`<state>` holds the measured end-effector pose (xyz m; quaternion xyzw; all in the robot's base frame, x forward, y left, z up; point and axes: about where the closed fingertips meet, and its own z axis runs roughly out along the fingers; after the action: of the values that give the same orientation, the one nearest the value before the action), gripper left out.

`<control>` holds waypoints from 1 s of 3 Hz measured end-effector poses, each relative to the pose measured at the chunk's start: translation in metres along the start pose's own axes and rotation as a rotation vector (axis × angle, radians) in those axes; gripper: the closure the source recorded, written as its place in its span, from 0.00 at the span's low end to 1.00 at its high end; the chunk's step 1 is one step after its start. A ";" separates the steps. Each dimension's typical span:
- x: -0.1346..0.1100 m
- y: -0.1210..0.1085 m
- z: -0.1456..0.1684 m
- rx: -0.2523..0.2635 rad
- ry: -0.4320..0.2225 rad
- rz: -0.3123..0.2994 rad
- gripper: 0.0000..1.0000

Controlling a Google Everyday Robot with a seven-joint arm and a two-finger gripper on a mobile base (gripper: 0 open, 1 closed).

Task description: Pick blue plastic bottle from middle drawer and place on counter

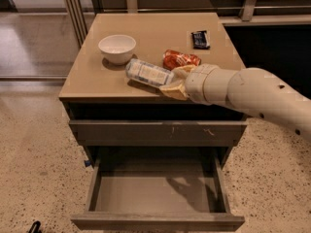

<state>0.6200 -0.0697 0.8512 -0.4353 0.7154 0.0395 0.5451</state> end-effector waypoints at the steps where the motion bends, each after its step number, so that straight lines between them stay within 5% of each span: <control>1: 0.000 0.000 0.000 0.000 0.000 0.000 0.81; 3: 0.000 0.000 0.000 0.000 0.000 0.000 0.34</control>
Offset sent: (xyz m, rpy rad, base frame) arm 0.0000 0.0000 0.0000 0.0000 0.0000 0.0000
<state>0.6200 -0.0696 0.8512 -0.4353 0.7154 0.0395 0.5451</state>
